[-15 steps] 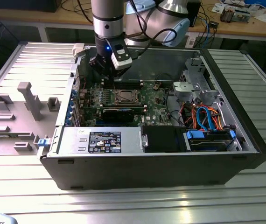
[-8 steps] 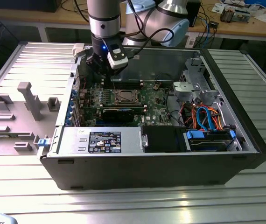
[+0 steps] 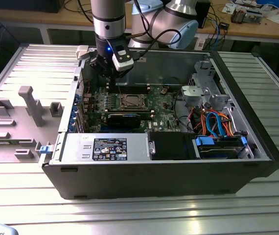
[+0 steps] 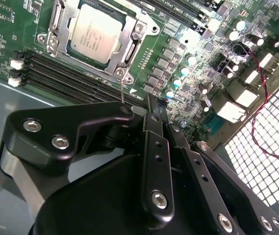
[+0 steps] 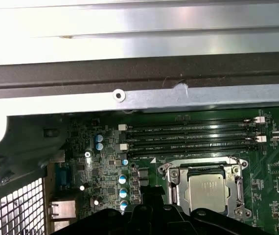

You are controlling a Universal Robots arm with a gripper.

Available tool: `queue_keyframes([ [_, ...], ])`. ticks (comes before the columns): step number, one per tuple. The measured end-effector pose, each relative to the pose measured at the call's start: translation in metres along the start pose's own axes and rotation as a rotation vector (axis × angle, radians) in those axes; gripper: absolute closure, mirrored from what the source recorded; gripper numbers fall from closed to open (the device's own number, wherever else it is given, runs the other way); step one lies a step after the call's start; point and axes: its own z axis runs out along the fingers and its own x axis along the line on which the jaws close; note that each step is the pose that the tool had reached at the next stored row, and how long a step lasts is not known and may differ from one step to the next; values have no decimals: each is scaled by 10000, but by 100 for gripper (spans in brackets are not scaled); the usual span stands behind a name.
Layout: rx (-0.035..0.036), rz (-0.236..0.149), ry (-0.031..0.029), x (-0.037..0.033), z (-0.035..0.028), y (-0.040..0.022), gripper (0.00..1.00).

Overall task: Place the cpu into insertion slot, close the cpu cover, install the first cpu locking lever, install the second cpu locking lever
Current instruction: 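Install the first cpu locking lever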

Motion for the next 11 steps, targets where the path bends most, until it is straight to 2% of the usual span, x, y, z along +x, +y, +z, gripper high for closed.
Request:
queue_keyframes([
  [11,-6,-10,1,0,0,0,89],
])
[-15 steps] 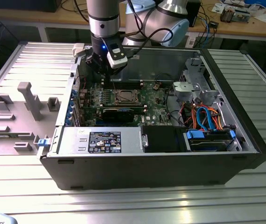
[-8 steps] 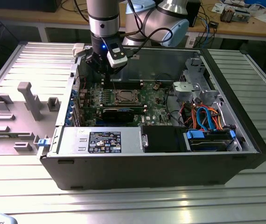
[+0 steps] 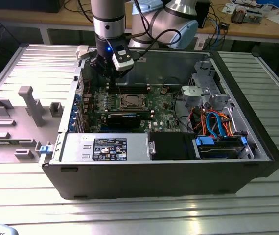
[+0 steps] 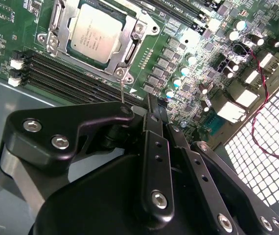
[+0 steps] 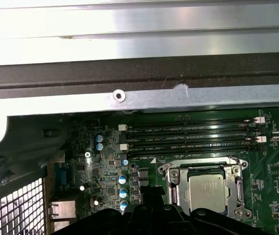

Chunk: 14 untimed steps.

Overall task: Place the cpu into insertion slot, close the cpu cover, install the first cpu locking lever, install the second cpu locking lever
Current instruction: 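Install the first cpu locking lever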

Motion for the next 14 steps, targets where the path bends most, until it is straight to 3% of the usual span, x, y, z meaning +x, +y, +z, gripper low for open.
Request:
queue_keyframes([
  [6,-1,-5,-30,27,0,19,89],
  [11,35,-56,-197,32,-33,115,89],
  [14,30,-213,-221,29,-32,129,89],
])
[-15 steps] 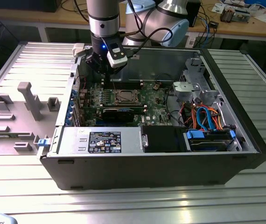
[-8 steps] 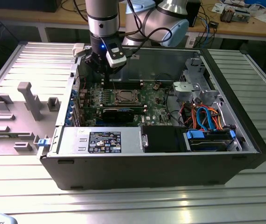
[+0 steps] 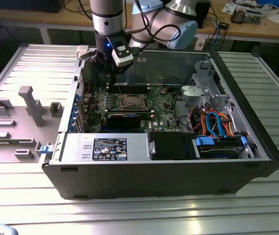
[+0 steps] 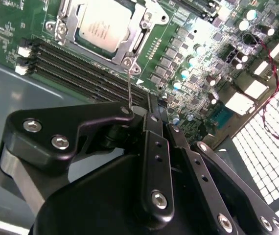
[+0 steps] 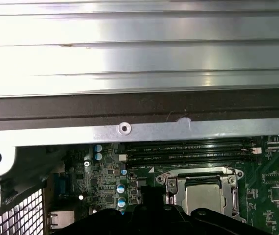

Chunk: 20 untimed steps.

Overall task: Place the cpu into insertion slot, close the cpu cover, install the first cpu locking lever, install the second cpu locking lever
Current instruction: 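Install the first cpu locking lever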

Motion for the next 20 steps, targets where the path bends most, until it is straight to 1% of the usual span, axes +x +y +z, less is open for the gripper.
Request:
queue_keyframes([
  [3,-9,-192,5,-20,2,2,89],
  [5,-19,-423,14,-37,4,3,89],
  [9,-28,-676,25,-84,10,4,89],
  [10,-26,-717,27,-106,13,5,89],
  [13,1,-731,28,-187,20,12,89],
  [18,5,-726,28,-259,28,15,89],
  [20,6,-720,28,-267,29,15,89],
])
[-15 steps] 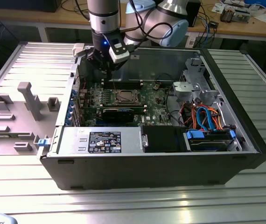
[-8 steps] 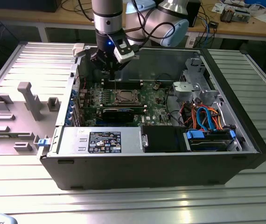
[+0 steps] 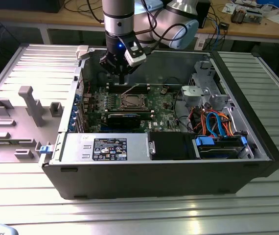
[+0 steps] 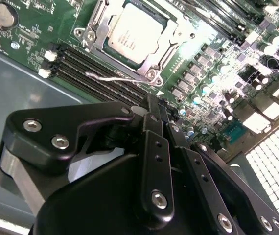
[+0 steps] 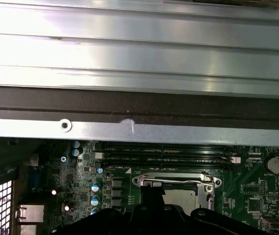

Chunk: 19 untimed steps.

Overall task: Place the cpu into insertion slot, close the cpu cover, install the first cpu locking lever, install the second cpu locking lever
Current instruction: 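Install the first cpu locking lever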

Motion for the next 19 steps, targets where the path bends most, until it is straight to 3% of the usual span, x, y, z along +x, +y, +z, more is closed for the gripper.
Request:
queue_keyframes([
  [12,-14,7,-2,-9,21,-1,89],
  [15,-85,19,-3,-14,36,-2,89],
  [17,-234,80,-13,-17,45,-2,89],
  [19,-247,124,-14,-19,49,-2,89],
])
